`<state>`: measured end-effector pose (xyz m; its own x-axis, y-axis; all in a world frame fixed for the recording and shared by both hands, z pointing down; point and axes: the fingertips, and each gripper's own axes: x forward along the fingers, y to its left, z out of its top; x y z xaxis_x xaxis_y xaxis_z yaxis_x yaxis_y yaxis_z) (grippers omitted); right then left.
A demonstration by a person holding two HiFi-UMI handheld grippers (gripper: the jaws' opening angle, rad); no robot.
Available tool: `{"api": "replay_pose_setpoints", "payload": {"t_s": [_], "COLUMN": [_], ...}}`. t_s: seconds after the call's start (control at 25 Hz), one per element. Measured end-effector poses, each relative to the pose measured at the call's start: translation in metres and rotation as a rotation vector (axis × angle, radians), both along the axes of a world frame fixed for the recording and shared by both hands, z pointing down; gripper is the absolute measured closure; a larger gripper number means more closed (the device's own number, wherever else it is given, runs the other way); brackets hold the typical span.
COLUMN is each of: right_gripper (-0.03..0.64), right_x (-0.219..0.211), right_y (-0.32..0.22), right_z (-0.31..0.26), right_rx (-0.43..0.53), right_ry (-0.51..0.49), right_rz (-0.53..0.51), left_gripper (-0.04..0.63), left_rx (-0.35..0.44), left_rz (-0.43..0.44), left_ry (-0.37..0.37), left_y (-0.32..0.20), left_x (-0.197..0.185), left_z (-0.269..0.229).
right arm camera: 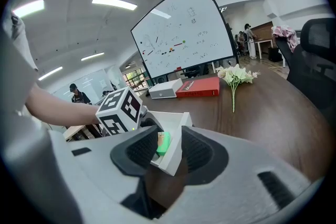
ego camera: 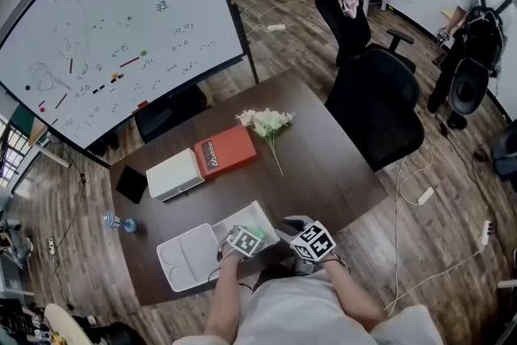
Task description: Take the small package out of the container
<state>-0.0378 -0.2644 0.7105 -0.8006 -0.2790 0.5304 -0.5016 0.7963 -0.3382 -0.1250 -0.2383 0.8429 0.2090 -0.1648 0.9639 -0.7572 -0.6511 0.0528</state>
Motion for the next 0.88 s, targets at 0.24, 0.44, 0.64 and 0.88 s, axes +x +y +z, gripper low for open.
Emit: {"api": "replay_pose_setpoints", "payload": {"t_s": [0.24, 0.44, 0.64, 0.88], "right_gripper": [0.474, 0.474, 0.474, 0.476], "right_x": [0.003, 0.01, 0.013, 0.013], "right_y": [0.008, 0.011, 0.014, 0.021], "right_z": [-0.006, -0.006, -0.006, -0.005], "right_rx": [0.012, 0.008, -0.011, -0.018], "right_ry": [-0.016, -0.021, -0.031, -0.032], "right_rz": [-0.005, -0.002, 0.023, 0.01], "left_gripper": [0.264, 0.264, 0.264, 0.264], "left_rx": [0.012, 0.032, -0.052, 0.036], "left_rz": [0.005, -0.007, -0.038, -0.019], "left_ry": [0.008, -0.01, 0.038, -0.022], "left_y": [0.001, -0.001, 0.019, 0.0], "left_x": [0.002, 0.0, 0.004, -0.005], "left_z": [-0.001, -0.001, -0.002, -0.007]}}
